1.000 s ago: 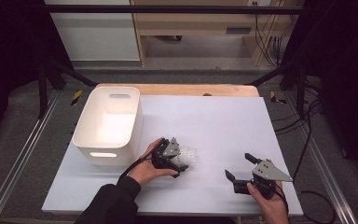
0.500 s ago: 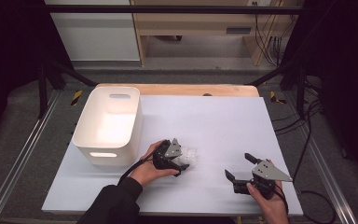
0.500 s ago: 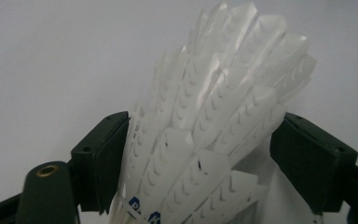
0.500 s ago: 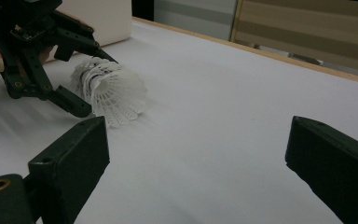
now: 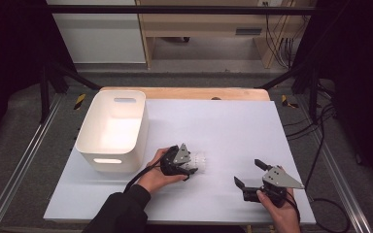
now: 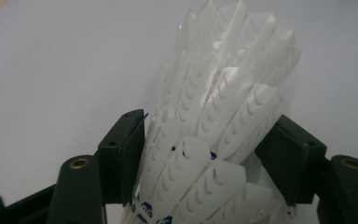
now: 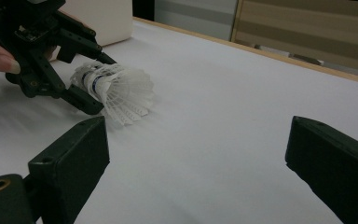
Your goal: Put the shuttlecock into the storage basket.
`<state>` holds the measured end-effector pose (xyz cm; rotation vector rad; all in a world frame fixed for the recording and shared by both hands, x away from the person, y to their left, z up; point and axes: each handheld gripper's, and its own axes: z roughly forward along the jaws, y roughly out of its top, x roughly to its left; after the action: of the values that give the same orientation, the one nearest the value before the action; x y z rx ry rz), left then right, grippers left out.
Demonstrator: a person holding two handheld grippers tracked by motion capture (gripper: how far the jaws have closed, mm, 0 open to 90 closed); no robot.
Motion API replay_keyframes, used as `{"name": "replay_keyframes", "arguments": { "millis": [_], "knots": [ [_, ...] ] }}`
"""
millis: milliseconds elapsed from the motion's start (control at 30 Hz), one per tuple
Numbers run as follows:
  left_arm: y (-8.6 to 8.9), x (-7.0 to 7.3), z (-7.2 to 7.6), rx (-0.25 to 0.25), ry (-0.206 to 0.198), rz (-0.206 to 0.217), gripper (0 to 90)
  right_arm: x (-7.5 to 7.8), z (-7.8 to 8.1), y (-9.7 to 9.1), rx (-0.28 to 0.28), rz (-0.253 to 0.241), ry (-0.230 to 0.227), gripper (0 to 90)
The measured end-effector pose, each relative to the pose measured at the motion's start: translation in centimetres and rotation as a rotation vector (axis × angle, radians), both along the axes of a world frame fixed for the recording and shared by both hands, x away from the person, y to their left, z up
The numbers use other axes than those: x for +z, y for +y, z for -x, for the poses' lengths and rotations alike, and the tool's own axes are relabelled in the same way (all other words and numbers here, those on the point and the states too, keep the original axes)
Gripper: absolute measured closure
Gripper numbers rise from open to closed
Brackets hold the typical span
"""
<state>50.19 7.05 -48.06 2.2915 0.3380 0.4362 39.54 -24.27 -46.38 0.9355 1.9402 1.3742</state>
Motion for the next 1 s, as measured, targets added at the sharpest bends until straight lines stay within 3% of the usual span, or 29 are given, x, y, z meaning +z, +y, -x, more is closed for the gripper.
{"name": "replay_keyframes", "arguments": {
  "millis": [200, 467, 733, 1000],
  "knots": [
    [-0.1, 0.0, 0.2, -0.001, -0.034, -0.029, 48.2, 0.0, 0.0, 0.0, 0.000, 0.000, -0.001, 6.3],
    [0.0, 0.3, 0.1, -0.013, -0.045, -0.037, 61.8, 0.0, 0.0, 0.1, 0.002, 0.000, -0.001, 6.3],
    [0.0, 0.4, 0.3, -0.025, -0.061, -0.040, 64.3, 0.0, 0.0, 0.1, 0.002, -0.001, 0.000, 6.3],
    [0.3, 1.6, 0.9, -0.008, -0.069, 0.018, 64.5, 0.0, 0.0, 0.0, 0.001, -0.005, -0.001, 6.3]
  ]
}}
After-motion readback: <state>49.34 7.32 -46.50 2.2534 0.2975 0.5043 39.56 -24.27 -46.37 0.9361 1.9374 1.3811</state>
